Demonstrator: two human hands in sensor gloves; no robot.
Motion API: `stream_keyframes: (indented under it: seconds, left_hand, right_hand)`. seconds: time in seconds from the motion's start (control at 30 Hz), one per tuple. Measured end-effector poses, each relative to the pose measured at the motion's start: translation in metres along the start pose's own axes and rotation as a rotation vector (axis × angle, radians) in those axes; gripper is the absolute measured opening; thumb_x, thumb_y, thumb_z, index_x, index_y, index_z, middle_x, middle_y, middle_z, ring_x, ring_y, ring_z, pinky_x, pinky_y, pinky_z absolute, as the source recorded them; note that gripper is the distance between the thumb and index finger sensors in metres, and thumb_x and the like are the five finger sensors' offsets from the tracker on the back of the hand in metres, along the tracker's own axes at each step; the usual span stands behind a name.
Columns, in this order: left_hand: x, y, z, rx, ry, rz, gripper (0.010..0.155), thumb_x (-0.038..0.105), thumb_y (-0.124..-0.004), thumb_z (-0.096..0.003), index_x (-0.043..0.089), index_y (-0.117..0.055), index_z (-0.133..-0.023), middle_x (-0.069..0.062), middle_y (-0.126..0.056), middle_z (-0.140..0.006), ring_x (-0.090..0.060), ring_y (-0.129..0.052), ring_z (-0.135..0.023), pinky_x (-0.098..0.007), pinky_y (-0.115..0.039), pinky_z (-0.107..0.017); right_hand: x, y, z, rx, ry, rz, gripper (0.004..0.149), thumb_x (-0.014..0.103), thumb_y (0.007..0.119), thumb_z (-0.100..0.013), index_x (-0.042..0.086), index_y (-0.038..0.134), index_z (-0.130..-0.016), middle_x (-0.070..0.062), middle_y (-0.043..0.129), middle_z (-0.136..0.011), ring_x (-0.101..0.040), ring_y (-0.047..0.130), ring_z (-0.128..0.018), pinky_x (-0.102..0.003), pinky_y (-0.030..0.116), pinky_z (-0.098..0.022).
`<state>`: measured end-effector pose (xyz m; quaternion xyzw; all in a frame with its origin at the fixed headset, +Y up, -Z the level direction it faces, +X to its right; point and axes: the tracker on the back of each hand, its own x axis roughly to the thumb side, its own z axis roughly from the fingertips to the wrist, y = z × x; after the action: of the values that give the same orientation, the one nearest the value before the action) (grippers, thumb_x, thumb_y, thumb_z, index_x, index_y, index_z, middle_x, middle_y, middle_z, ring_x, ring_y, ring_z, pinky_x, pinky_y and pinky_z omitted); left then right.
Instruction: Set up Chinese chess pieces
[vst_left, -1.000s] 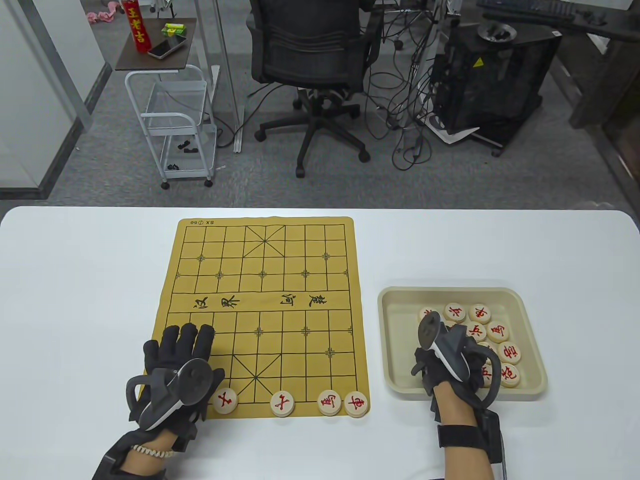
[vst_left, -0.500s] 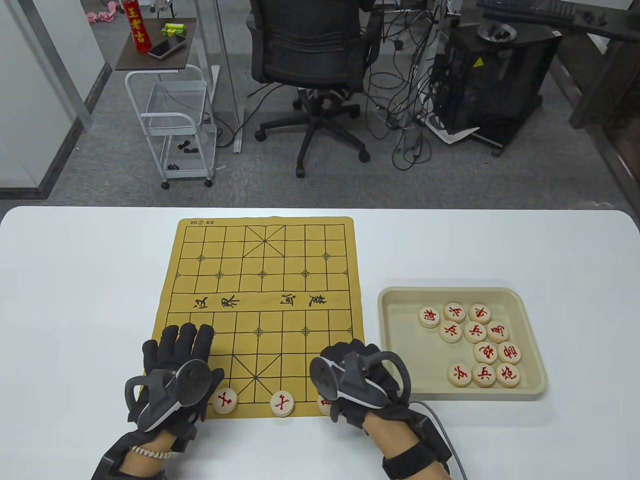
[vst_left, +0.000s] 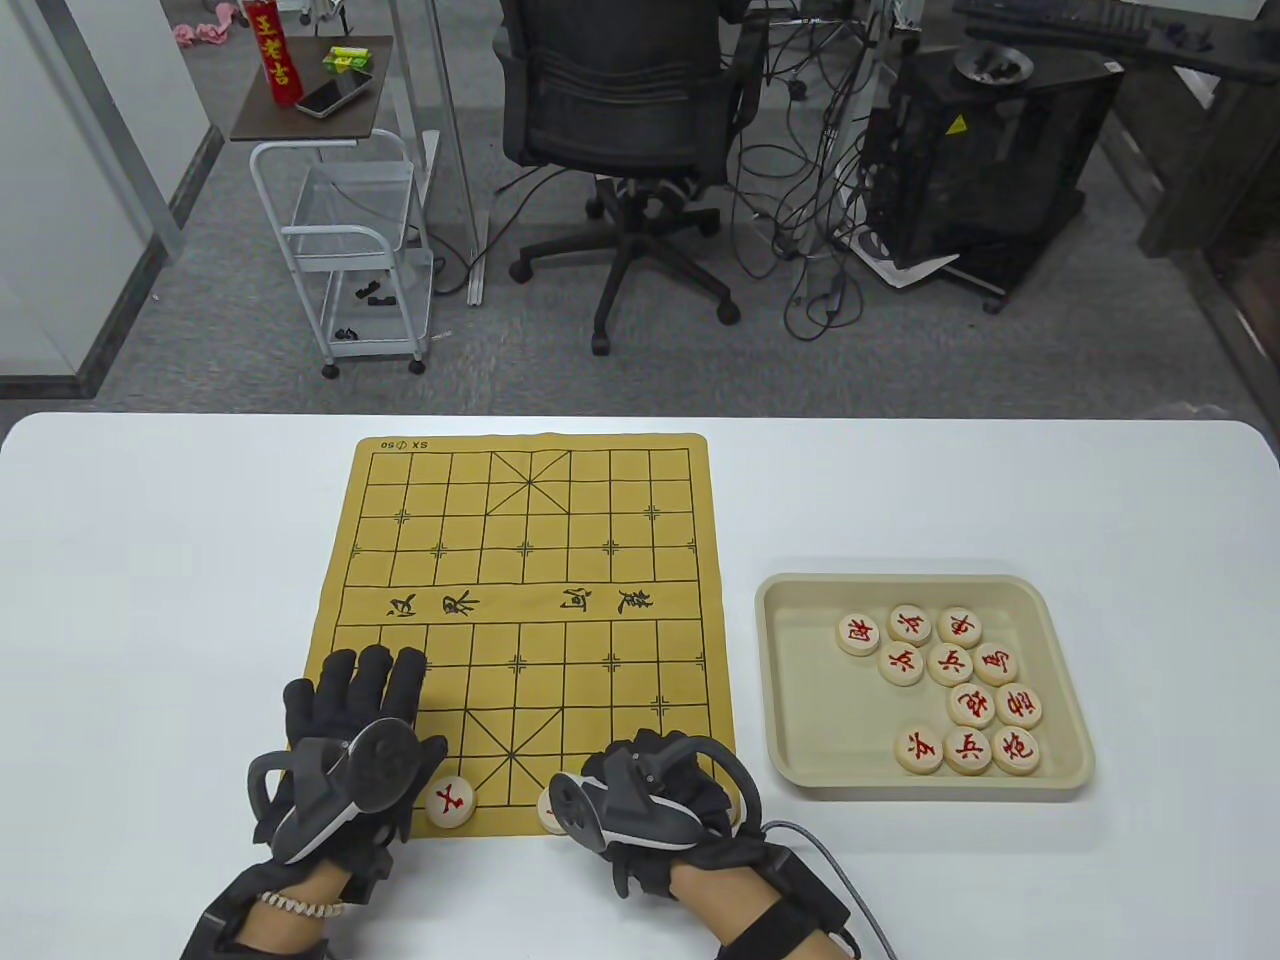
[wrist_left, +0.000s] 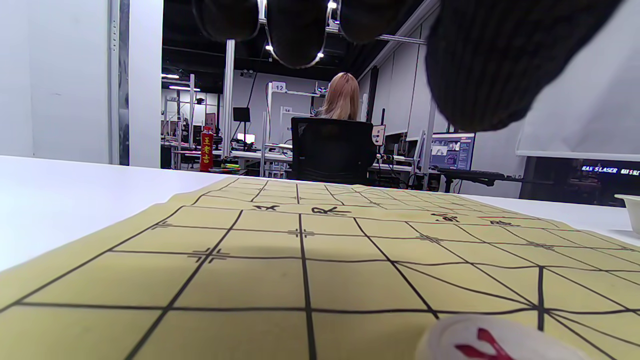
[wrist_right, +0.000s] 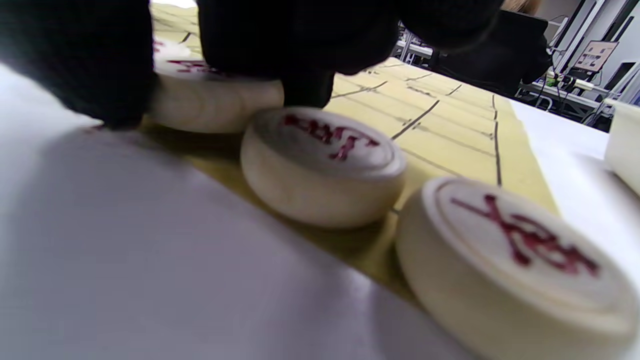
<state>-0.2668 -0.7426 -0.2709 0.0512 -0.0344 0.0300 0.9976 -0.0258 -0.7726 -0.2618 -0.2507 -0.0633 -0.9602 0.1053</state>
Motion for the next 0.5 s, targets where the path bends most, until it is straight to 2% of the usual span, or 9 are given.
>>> stream_keyframes:
  seconds: [0.13,0.23,0.33,0.4,0.5]
  left_hand:
    - [0.0,0.0,0.0,0.0,0.0,0.0,0.09,0.056,-0.084,-0.0383,0.031,-0.037,-0.111,-0.014,-0.046,-0.121,-0.052,-0.046,-0.112,-0.075,-0.035,-0.074]
    - [0.0,0.001,0.0,-0.003,-0.001,-0.004,0.09,0.056,-0.084,-0.0383,0.031,-0.037,-0.111,-0.014,-0.046,-0.12,-0.052,-0.046,-0.112,-0.075,-0.035,-0.074]
    - [0.0,0.001,0.0,-0.002,0.0,-0.001,0.09,0.056,-0.084,-0.0382,0.031,-0.037,-0.111,-0.014,-0.046,-0.121,-0.052,-0.046,-0.112,-0.075,-0.035,-0.075]
    - [0.0,0.001,0.0,-0.004,0.002,-0.001,0.09,0.056,-0.084,-0.0382,0.031,-0.037,-0.111,-0.014,-0.046,-0.12,-0.052,-0.046,-0.112,-0.075,-0.035,-0.074]
    - [0.0,0.001,0.0,-0.006,0.001,-0.003,0.09,0.056,-0.084,-0.0382,0.031,-0.037,-0.111,-0.014,-0.046,-0.121,-0.052,-0.046,-0.112,-0.075,-0.035,-0.074]
  right_hand:
    - [-0.003,-0.001,0.001,0.038,0.022,-0.026,0.058,0.057,0.096,-0.038,0.029,0.078,-0.087,-0.001,0.087,-0.094,-0.018,0.092,-0.064,-0.043,0.078,-0.054]
    - [-0.019,-0.008,0.003,0.063,0.05,-0.135,0.061,0.057,0.094,-0.039,0.029,0.078,-0.09,-0.004,0.082,-0.1,-0.02,0.09,-0.069,-0.045,0.077,-0.056]
    - [-0.05,-0.023,0.009,-0.02,0.156,-0.196,0.06,0.054,0.093,-0.042,0.028,0.077,-0.093,-0.006,0.082,-0.101,-0.021,0.09,-0.07,-0.045,0.077,-0.056]
    - [-0.083,-0.033,0.015,-0.052,0.324,-0.165,0.06,0.053,0.093,-0.042,0.027,0.078,-0.094,-0.007,0.082,-0.101,-0.022,0.091,-0.07,-0.045,0.077,-0.055]
    - [-0.132,-0.035,0.024,0.028,0.634,0.018,0.063,0.052,0.094,-0.043,0.026,0.076,-0.097,-0.011,0.081,-0.102,-0.026,0.09,-0.072,-0.048,0.075,-0.057]
